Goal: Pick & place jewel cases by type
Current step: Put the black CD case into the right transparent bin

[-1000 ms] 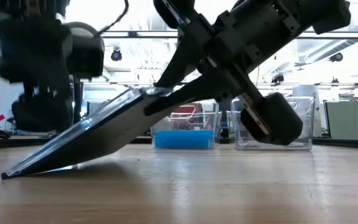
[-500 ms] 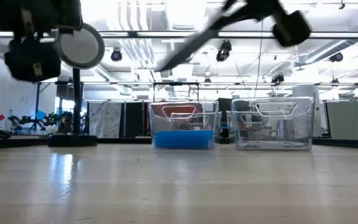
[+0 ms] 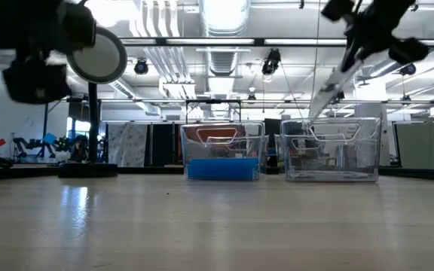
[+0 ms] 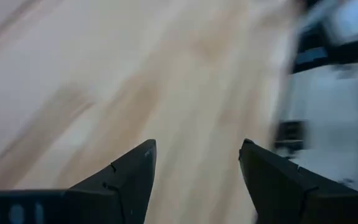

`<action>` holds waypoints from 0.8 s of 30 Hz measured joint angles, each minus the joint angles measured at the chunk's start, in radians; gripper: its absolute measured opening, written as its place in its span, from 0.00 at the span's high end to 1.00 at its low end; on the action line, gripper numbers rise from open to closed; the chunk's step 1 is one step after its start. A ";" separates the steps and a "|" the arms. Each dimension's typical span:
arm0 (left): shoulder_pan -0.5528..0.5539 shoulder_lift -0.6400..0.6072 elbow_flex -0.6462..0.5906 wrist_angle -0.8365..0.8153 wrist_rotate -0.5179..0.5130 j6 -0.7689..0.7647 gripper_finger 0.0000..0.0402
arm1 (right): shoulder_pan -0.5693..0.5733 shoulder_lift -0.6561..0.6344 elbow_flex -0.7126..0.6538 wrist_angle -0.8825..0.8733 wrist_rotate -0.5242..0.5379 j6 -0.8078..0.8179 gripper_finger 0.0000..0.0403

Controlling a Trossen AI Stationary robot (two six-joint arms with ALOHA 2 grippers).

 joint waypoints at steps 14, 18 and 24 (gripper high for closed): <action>-0.010 -0.002 0.000 -0.241 -0.002 -0.085 0.47 | -0.240 0.128 -0.204 0.171 -0.253 -0.162 0.91; -0.014 -0.002 0.000 -0.278 -0.001 -0.085 0.47 | -0.235 0.138 -0.183 0.095 -0.266 -0.192 0.75; -0.014 -0.002 -0.005 -0.349 0.016 -0.077 0.47 | -0.236 0.122 -0.052 -0.098 -0.180 -0.232 0.46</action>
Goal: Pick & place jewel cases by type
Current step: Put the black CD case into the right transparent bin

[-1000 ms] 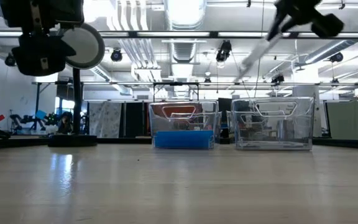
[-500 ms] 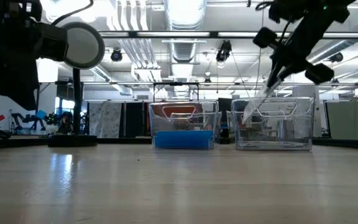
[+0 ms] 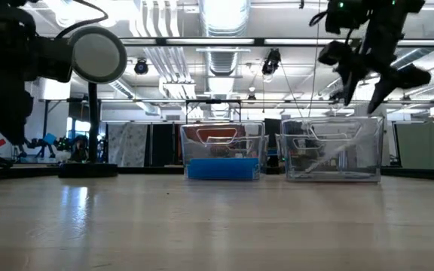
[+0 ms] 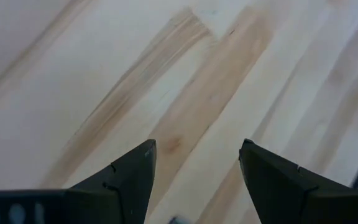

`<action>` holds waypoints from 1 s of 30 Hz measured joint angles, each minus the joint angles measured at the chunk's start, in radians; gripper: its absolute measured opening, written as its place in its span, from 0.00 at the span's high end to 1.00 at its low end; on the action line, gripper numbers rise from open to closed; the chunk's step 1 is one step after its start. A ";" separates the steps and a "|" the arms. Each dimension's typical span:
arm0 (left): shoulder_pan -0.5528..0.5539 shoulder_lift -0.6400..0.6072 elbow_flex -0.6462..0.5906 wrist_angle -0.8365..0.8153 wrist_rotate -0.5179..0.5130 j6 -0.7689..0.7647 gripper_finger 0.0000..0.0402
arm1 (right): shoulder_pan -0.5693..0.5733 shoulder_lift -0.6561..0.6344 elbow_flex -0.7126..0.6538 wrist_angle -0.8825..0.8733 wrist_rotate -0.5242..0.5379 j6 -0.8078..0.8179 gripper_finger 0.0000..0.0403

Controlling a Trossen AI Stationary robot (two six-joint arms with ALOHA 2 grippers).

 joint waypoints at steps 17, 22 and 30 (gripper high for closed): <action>-0.206 -0.005 -0.001 -0.137 0.335 0.243 0.47 | 0.486 0.110 0.312 -0.214 0.411 0.089 0.23; -0.402 0.025 0.000 -0.065 0.191 0.292 0.47 | 0.641 0.262 0.303 -0.201 0.485 0.180 0.23; -0.473 0.140 -0.008 -0.064 -0.086 0.358 0.47 | 0.780 0.469 0.352 -0.101 0.604 0.240 0.25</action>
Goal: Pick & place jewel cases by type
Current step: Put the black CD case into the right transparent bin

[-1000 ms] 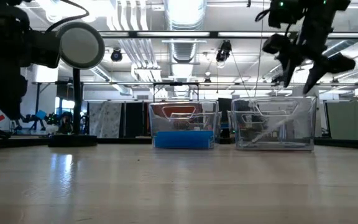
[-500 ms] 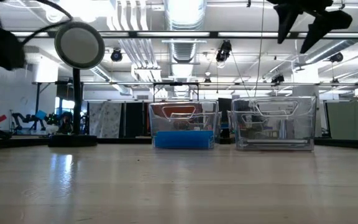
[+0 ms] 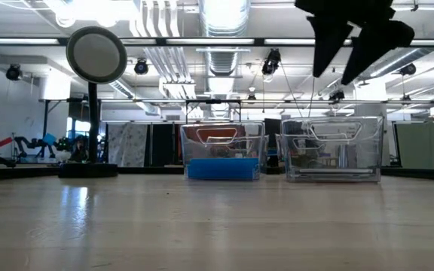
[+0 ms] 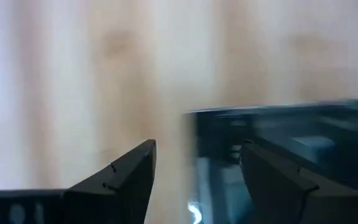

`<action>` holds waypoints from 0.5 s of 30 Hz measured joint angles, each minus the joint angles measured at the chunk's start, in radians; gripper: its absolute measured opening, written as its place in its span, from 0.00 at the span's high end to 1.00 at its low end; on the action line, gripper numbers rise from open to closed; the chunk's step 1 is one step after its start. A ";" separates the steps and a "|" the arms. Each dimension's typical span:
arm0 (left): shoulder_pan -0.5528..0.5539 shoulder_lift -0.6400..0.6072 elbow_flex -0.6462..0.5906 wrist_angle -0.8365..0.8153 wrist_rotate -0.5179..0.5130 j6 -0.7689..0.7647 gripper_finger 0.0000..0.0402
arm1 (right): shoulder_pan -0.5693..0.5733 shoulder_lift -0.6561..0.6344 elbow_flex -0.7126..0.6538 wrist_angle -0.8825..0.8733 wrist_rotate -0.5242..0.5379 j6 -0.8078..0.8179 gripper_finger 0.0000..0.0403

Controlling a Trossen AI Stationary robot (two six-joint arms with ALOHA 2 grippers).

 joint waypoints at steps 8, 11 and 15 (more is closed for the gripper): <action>0.005 0.107 -0.002 -0.021 -0.070 -0.067 0.47 | 0.044 0.150 0.087 -0.007 0.048 0.053 0.29; 0.005 0.130 0.000 0.007 -0.080 -0.067 0.47 | 0.043 0.180 0.106 -0.005 0.036 0.055 0.30; 0.004 0.153 0.001 0.029 -0.141 -0.071 0.47 | 0.047 0.194 0.118 -0.006 0.041 0.097 0.31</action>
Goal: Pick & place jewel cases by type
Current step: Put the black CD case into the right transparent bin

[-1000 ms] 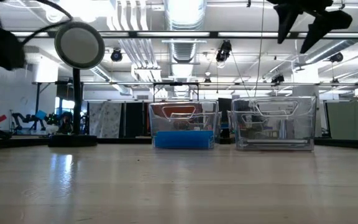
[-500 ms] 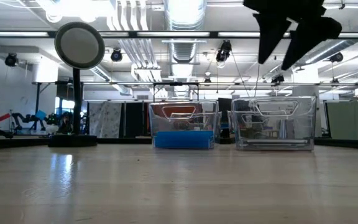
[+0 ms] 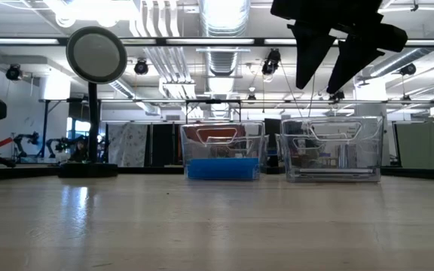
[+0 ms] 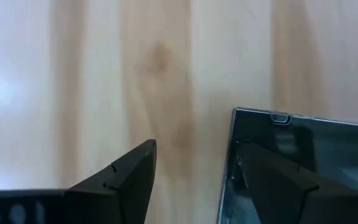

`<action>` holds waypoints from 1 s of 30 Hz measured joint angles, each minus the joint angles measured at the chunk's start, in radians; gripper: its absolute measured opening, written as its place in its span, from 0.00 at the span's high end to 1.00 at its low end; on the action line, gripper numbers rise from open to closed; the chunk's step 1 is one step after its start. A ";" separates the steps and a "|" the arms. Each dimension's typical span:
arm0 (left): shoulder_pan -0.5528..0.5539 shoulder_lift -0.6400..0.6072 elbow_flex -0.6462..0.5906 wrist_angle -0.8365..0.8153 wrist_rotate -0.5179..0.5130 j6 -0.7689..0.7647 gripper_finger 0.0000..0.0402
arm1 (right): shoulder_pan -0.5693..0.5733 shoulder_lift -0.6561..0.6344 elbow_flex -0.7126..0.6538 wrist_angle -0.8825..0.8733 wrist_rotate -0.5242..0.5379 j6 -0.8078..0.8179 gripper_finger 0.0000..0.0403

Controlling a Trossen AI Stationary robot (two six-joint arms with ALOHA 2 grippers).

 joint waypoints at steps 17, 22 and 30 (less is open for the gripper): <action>0.477 -0.041 0.068 -0.016 -0.138 -0.038 0.47 | 0.001 -0.022 -0.004 0.008 -0.054 0.259 0.35; 0.492 -0.135 0.099 -0.348 0.111 -0.132 0.47 | 0.002 -0.054 -0.004 0.045 -0.132 0.193 0.36; 0.339 -0.271 0.052 -0.463 0.323 -0.112 0.47 | 0.046 -0.157 0.003 0.106 -0.353 -0.194 0.40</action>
